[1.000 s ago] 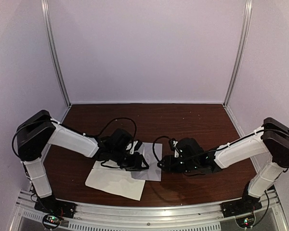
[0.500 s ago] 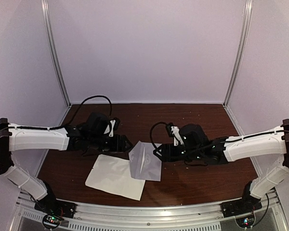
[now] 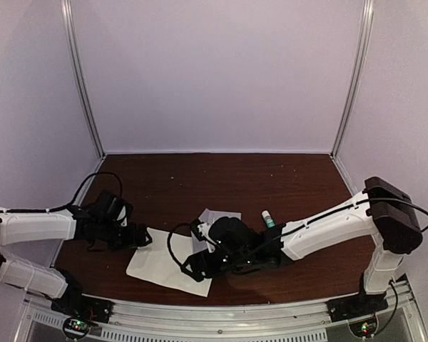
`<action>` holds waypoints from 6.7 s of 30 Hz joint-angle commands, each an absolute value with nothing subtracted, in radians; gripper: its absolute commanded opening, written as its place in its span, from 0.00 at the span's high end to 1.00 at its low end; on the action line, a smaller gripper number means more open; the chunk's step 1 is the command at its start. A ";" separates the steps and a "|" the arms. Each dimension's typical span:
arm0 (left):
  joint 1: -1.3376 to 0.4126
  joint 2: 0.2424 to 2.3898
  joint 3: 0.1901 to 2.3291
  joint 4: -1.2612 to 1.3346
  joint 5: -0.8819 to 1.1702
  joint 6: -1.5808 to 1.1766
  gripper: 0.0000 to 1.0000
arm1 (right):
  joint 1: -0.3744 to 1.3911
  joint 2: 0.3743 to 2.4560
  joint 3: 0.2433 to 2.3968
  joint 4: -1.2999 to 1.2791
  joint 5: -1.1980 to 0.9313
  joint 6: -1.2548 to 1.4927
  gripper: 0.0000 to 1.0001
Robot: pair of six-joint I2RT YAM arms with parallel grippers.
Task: Place the letter into the envelope and seal it
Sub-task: Fold the letter at the center of the board.
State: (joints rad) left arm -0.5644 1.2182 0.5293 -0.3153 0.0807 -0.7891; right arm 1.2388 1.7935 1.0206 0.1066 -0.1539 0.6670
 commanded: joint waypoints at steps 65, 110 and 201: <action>-0.531 1.166 0.409 -0.134 0.475 -0.747 0.58 | 1.212 2.077 1.135 0.195 -0.211 0.819 0.20; -0.560 1.004 1.013 -0.330 0.627 -0.220 1.00 | 0.900 1.274 0.789 0.350 -0.375 0.522 0.00; -0.801 1.133 0.982 0.147 0.754 -0.449 1.00 | 1.046 1.410 0.988 0.554 -0.418 0.552 0.17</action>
State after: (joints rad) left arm -0.7940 1.1305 0.9886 0.0662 0.6666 -0.4423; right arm 1.0424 1.4044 0.9443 0.4374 -0.3389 0.5282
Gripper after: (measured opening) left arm 0.008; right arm 0.860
